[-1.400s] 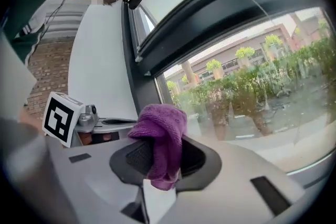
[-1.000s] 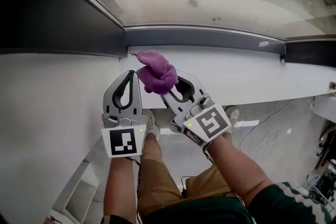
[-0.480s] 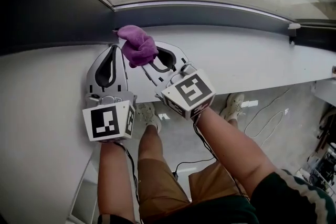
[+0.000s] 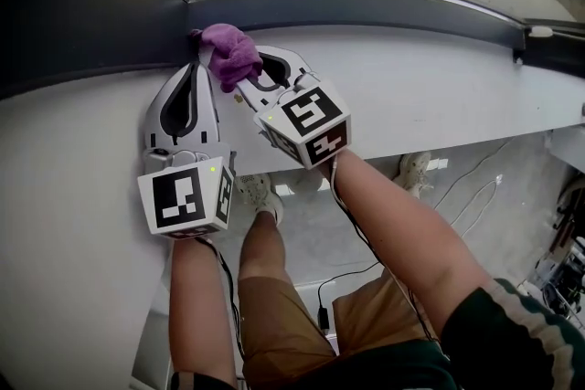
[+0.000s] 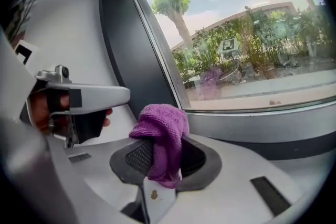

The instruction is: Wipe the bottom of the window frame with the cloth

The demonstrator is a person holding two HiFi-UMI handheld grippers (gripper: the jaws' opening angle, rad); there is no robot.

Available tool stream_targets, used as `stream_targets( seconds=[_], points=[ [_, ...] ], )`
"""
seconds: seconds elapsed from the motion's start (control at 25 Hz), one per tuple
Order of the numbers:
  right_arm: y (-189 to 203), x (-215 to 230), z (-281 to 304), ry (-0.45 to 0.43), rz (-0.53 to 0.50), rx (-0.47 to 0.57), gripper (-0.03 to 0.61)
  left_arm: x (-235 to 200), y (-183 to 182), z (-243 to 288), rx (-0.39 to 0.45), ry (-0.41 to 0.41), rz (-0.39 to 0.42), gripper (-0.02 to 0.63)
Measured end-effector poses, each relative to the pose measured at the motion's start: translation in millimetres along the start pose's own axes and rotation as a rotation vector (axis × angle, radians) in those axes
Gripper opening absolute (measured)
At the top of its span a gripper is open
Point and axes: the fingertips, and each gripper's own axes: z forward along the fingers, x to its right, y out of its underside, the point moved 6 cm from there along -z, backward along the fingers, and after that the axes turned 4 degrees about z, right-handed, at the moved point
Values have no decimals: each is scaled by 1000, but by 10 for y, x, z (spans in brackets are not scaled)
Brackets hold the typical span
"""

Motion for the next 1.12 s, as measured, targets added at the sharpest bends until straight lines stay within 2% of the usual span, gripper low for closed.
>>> stream_targets(
  seconds=[0.28, 0.68, 1.12],
  points=[
    [136, 20, 190, -1, -5, -52, 106, -19, 132, 83, -31, -7, 8, 9],
    [306, 91, 298, 55, -59, -133, 104, 42, 276, 243, -44, -18, 12, 9],
    [325, 237, 167, 97, -56, -138, 103, 96, 248, 265, -51, -22, 18, 9]
  ],
)
